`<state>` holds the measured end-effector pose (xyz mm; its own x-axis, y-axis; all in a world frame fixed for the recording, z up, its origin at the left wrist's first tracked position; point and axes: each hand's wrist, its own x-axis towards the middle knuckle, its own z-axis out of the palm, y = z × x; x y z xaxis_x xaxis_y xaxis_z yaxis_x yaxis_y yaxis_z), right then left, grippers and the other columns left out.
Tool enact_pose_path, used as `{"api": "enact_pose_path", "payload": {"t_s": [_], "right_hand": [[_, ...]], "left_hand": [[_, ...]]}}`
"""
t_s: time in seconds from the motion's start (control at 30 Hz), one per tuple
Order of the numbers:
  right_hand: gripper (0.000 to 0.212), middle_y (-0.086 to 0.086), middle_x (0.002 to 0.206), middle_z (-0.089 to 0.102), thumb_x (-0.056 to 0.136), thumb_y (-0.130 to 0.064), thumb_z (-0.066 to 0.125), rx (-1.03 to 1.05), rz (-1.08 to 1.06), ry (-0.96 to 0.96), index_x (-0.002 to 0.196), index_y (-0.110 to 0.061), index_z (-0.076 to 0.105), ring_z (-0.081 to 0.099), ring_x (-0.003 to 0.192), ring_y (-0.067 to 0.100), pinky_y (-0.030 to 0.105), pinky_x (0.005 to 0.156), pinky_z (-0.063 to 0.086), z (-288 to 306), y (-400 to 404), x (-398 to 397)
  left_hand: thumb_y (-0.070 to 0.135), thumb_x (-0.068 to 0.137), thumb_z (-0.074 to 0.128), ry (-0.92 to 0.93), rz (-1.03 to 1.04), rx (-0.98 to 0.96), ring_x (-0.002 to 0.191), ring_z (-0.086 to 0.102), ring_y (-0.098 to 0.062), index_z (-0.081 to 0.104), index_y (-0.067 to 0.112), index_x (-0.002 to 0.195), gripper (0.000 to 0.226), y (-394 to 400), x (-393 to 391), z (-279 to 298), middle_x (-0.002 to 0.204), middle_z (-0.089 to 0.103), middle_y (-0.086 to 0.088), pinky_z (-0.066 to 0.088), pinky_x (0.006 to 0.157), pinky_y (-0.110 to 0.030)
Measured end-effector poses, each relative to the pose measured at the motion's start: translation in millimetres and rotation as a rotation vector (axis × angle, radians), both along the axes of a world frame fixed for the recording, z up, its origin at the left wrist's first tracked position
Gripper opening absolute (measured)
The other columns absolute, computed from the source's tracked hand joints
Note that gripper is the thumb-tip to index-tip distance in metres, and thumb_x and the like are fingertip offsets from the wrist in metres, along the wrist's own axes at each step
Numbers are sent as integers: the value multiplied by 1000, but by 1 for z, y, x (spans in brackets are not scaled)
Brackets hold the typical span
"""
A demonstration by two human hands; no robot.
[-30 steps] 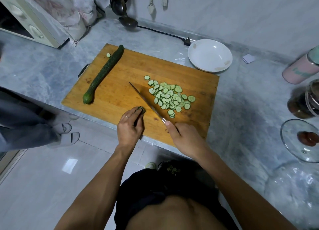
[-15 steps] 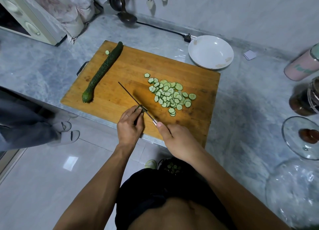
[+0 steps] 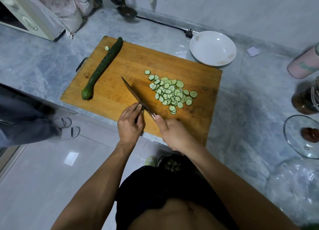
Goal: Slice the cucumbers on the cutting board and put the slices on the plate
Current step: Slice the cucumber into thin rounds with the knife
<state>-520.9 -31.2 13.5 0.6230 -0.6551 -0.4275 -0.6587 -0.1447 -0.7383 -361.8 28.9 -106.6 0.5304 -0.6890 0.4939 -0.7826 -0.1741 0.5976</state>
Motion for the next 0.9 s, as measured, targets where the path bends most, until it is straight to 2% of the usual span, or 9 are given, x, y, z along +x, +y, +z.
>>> {"api": "enact_pose_path", "payload": {"t_s": [0.13, 0.23, 0.33, 0.4, 0.5, 0.6, 0.73, 0.83, 0.9], "right_hand": [[56, -2, 61, 43, 105, -50, 24, -61, 21, 41, 62, -20, 44, 48, 77, 25, 29, 68, 29, -10, 4, 3], [59, -1, 61, 47, 105, -50, 24, -78, 21, 40, 69, -13, 53, 51, 74, 26, 28, 66, 30, -7, 1, 2], [60, -2, 59, 49, 103, -56, 25, -10, -19, 38, 67, -17, 53, 49, 58, 19, 31, 64, 39, -6, -6, -5], [61, 1, 57, 50, 101, -60, 25, 14, -56, 39, 66, -18, 52, 48, 49, 17, 32, 55, 45, -6, -11, -12], [68, 10, 59, 52, 100, -61, 25, 13, -112, 32, 69, -9, 56, 49, 46, 22, 29, 46, 44, -3, -20, -20], [73, 12, 60, 52, 101, -61, 24, 2, -134, 34, 77, -2, 61, 50, 48, 23, 29, 46, 44, -1, -27, -25], [65, 7, 53, 47, 103, -55, 26, -73, -76, 18, 67, -8, 53, 46, 46, 23, 38, 54, 47, 1, -22, -27], [71, 15, 61, 57, 102, -56, 26, -93, -68, 14, 70, -1, 57, 57, 57, 28, 42, 64, 51, 2, -15, -27], [69, 13, 65, 60, 102, -55, 27, -99, -54, -3, 78, -1, 62, 58, 60, 26, 40, 64, 49, 6, -9, -28]], "left_hand": [[3, 85, 70, 26, 22, 9, 99, 67, -28, 75, 1, 105, 21, 0, -1, 3, 110, 72, -14, 49, 91, -26], [4, 84, 70, 57, 17, 24, 101, 66, -27, 75, 2, 107, 23, 2, -3, 7, 112, 71, -13, 50, 91, -28], [2, 84, 68, 105, 9, 48, 103, 65, -26, 74, 3, 109, 26, 3, -4, 11, 113, 71, -12, 48, 93, -27], [1, 84, 67, 134, 4, 81, 106, 64, -25, 74, 5, 111, 28, 5, -2, 15, 115, 71, -11, 47, 96, -26], [-2, 84, 68, 131, -44, 127, 107, 64, -25, 73, 5, 113, 29, 5, 3, 22, 115, 71, -9, 47, 95, -27], [2, 86, 67, 81, -101, 162, 106, 64, -25, 71, 4, 114, 28, 1, -1, 25, 115, 71, -9, 48, 93, -28], [1, 89, 65, 103, -92, 136, 107, 62, -23, 70, 4, 115, 27, -1, -12, 21, 116, 70, -9, 46, 93, -27], [1, 89, 65, 88, -89, 109, 107, 61, -23, 70, 3, 113, 25, -1, -13, 18, 117, 69, -10, 46, 94, -27], [0, 88, 66, 72, -91, 108, 106, 61, -24, 71, 2, 112, 25, -1, -13, 16, 117, 69, -12, 46, 93, -26]]}}
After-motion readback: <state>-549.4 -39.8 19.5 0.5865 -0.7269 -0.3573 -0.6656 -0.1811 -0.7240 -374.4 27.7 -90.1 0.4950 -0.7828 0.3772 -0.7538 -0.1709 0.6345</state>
